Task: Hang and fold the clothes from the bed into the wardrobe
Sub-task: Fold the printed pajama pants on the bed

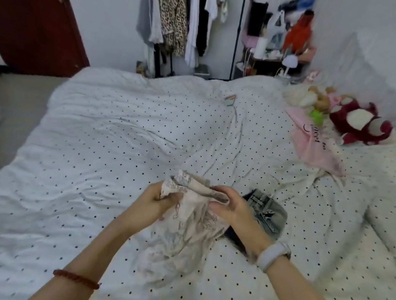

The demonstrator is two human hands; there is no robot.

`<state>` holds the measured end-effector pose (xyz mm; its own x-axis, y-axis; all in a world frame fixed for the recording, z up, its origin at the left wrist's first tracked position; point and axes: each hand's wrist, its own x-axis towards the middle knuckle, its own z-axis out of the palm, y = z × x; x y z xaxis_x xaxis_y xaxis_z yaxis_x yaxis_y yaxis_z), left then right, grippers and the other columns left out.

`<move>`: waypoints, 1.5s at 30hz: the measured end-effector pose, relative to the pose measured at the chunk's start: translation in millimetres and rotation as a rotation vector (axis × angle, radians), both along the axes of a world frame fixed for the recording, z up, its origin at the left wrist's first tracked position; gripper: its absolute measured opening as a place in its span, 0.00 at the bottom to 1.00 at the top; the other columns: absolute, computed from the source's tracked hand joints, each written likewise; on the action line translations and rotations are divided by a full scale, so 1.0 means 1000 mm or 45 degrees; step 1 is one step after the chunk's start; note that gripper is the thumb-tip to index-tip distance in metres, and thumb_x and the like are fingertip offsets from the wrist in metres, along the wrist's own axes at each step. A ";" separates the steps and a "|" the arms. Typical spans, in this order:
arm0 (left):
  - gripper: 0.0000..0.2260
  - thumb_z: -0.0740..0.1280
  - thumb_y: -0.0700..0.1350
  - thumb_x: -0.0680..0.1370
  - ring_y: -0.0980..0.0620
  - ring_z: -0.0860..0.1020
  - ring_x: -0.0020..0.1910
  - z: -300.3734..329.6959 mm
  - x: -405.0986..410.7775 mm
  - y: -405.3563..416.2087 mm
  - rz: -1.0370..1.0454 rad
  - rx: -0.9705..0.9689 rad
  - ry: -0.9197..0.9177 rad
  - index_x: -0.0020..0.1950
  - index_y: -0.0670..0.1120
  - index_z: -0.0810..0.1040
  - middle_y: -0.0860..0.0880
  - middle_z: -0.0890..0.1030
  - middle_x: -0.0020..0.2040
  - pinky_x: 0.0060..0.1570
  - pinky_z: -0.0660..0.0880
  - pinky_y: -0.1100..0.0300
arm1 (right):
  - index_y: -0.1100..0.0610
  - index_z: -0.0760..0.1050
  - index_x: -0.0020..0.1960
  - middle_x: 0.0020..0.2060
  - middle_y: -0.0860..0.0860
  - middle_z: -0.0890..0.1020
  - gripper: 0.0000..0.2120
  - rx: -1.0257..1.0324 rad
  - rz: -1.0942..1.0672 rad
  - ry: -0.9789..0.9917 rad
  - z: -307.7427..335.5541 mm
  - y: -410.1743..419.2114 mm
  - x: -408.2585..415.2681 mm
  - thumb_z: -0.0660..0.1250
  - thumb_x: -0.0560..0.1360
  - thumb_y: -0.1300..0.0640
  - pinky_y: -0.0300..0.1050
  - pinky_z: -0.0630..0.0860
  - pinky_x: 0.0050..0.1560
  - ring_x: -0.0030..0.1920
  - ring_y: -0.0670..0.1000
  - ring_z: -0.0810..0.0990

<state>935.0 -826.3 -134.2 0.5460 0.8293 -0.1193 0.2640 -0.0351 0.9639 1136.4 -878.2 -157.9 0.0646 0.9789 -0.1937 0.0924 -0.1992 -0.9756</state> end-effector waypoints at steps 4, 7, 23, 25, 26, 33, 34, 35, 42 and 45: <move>0.10 0.61 0.36 0.79 0.63 0.74 0.28 0.084 -0.018 -0.040 0.215 0.220 -0.127 0.40 0.47 0.73 0.58 0.77 0.27 0.31 0.68 0.70 | 0.50 0.75 0.53 0.45 0.46 0.79 0.07 0.229 -0.004 -0.003 0.081 -0.008 -0.032 0.67 0.75 0.57 0.31 0.72 0.42 0.44 0.42 0.78; 0.09 0.65 0.35 0.77 0.59 0.78 0.39 0.149 -0.030 -0.054 0.349 0.425 -0.295 0.43 0.48 0.77 0.54 0.81 0.40 0.34 0.72 0.71 | 0.50 0.74 0.51 0.46 0.50 0.80 0.06 0.466 -0.079 0.037 0.150 -0.007 -0.055 0.67 0.75 0.56 0.37 0.74 0.48 0.47 0.48 0.78; 0.05 0.63 0.39 0.77 0.43 0.81 0.48 0.310 -0.134 -0.091 0.677 0.681 -0.634 0.48 0.41 0.78 0.40 0.81 0.47 0.57 0.74 0.41 | 0.61 0.72 0.57 0.41 0.55 0.75 0.16 0.950 0.098 -0.339 0.334 -0.026 -0.165 0.65 0.76 0.51 0.45 0.73 0.45 0.41 0.50 0.74; 0.06 0.63 0.41 0.78 0.43 0.80 0.52 0.294 -0.149 -0.096 0.715 0.644 -0.580 0.51 0.42 0.78 0.41 0.82 0.51 0.57 0.75 0.43 | 0.59 0.70 0.61 0.42 0.49 0.75 0.17 0.860 0.121 -0.286 0.318 -0.024 -0.180 0.65 0.76 0.51 0.47 0.73 0.53 0.46 0.49 0.75; 0.07 0.64 0.42 0.78 0.43 0.80 0.53 0.290 -0.157 -0.098 0.709 0.626 -0.553 0.53 0.42 0.78 0.41 0.81 0.53 0.57 0.75 0.46 | 0.57 0.71 0.60 0.43 0.48 0.76 0.14 0.811 0.175 -0.235 0.313 -0.024 -0.188 0.64 0.77 0.52 0.45 0.72 0.55 0.48 0.48 0.75; 0.12 0.63 0.46 0.76 0.46 0.82 0.51 0.293 -0.237 -0.121 0.644 0.321 -0.623 0.56 0.42 0.78 0.44 0.83 0.51 0.52 0.77 0.51 | 0.63 0.71 0.58 0.58 0.59 0.77 0.14 0.524 0.697 0.295 0.311 -0.030 -0.254 0.63 0.75 0.59 0.52 0.64 0.70 0.62 0.55 0.74; 0.13 0.62 0.48 0.75 0.47 0.82 0.51 0.294 -0.245 -0.124 0.663 0.326 -0.651 0.55 0.43 0.78 0.44 0.84 0.51 0.51 0.77 0.52 | 0.61 0.72 0.57 0.58 0.60 0.77 0.10 0.566 0.712 0.242 0.316 -0.032 -0.263 0.62 0.76 0.60 0.51 0.65 0.69 0.62 0.56 0.74; 0.13 0.61 0.48 0.76 0.48 0.82 0.50 0.297 -0.256 -0.126 0.691 0.358 -0.684 0.55 0.43 0.78 0.45 0.84 0.50 0.49 0.78 0.53 | 0.59 0.72 0.55 0.58 0.62 0.77 0.08 0.626 0.718 0.157 0.325 -0.034 -0.276 0.62 0.77 0.59 0.50 0.66 0.69 0.62 0.56 0.75; 0.12 0.57 0.46 0.81 0.51 0.83 0.47 0.316 -0.310 -0.147 0.822 0.469 -0.686 0.53 0.45 0.78 0.49 0.85 0.47 0.44 0.77 0.56 | 0.53 0.72 0.53 0.49 0.58 0.80 0.07 0.822 0.824 -0.182 0.351 -0.042 -0.340 0.64 0.76 0.54 0.44 0.74 0.56 0.50 0.52 0.79; 0.11 0.56 0.44 0.80 0.51 0.83 0.45 0.314 -0.330 -0.157 0.793 0.416 -0.778 0.54 0.44 0.77 0.48 0.85 0.46 0.38 0.80 0.60 | 0.53 0.70 0.58 0.55 0.62 0.79 0.13 0.765 0.967 -0.245 0.348 -0.043 -0.354 0.67 0.75 0.55 0.54 0.77 0.57 0.53 0.59 0.80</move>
<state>604.9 -983.4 179.6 -0.1177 0.9356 0.3330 -0.2235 -0.3517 0.9090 782.3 -920.7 190.6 -0.6436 0.7054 0.2969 0.1584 0.5023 -0.8500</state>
